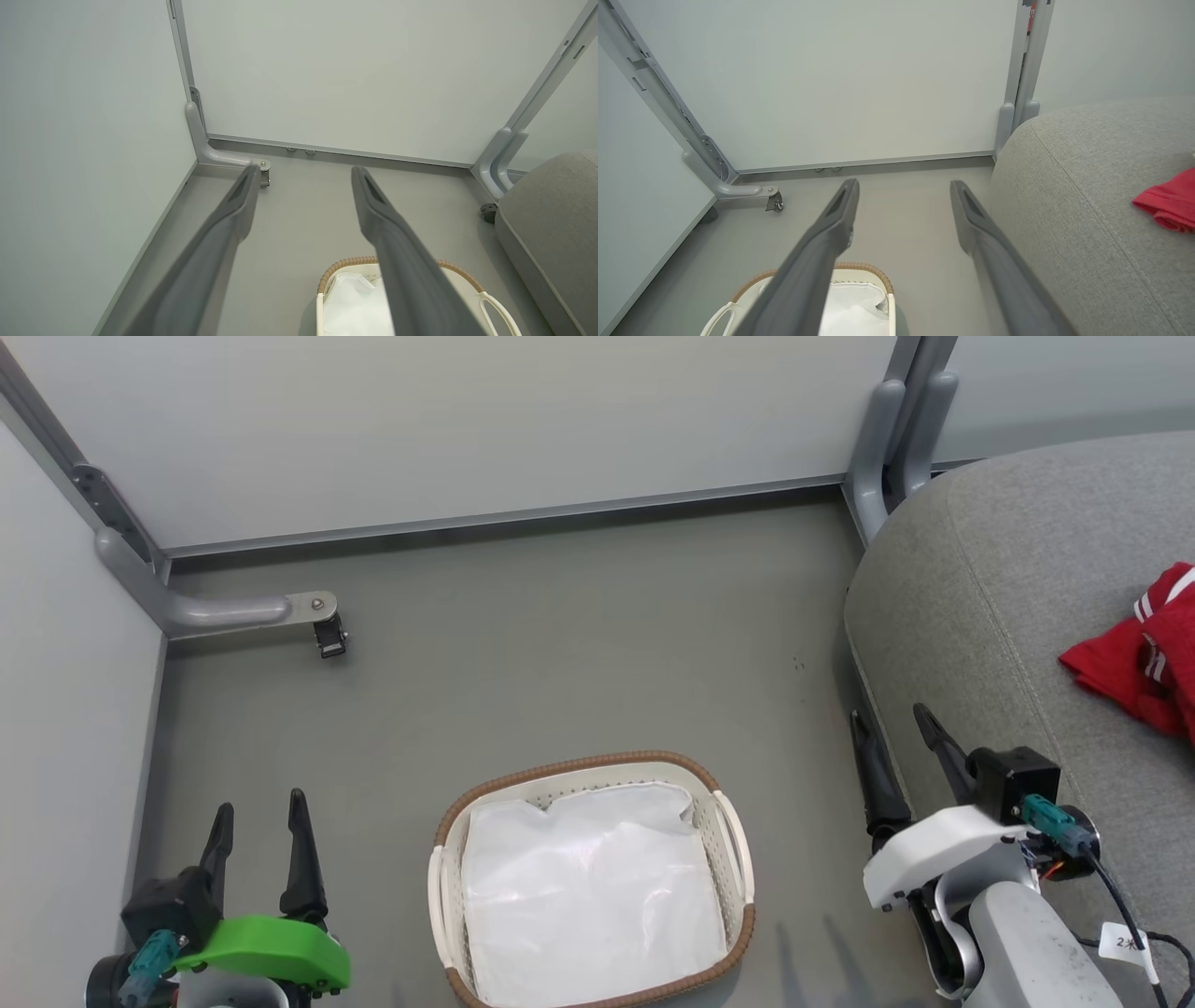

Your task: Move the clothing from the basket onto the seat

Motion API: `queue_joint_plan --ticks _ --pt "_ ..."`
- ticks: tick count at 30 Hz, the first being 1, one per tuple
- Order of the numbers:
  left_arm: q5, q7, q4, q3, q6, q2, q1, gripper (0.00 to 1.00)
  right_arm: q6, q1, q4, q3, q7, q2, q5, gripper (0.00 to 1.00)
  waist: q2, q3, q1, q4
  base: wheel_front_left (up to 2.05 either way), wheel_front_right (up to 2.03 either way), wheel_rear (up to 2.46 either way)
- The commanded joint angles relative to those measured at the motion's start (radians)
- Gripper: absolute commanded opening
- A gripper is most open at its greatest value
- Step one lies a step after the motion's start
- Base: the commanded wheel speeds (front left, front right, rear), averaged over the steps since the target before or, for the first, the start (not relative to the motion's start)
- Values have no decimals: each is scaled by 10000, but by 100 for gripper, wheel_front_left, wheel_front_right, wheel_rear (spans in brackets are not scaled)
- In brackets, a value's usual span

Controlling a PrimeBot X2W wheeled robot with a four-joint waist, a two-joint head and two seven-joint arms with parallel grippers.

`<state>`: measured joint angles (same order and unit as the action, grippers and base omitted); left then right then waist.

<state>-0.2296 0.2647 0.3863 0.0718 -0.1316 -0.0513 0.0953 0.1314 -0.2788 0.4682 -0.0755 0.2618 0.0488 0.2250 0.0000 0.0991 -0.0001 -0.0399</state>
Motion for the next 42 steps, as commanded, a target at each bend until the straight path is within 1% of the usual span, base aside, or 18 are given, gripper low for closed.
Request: queue_joint_plan --ticks 1,8,9,13,27,42 --pt "-41 -9 -29 -18 18 -8 -159 100 -15 188 1 -33 47 43 56 100 0 -87 1 25 0 0 0" --pt "-249 -9 -5 -206 19 -9 -317 100 -15 250 17 -118 47 45 -47 100 0 -290 1 95 0 0 0" --pt "-279 -9 5 -235 18 -9 -320 0 -15 232 -2 -120 47 45 -63 0 0 -309 1 104 0 0 0" --pt "-289 -24 313 -217 -2 67 -259 0 0 373 268 -103 -38 -53 -4 0 0 -304 1 95 0 0 0" --pt "-2778 -729 -8 -84 0 53 -172 0 -2 606 -198 277 -732 -38 2551 0 0 -377 1 128 0 0 0" --pt "-5053 -1346 -322 17 3 39 -102 0 -3 842 -643 603 -1346 -22 4878 0 0 -455 1 164 0 0 0"
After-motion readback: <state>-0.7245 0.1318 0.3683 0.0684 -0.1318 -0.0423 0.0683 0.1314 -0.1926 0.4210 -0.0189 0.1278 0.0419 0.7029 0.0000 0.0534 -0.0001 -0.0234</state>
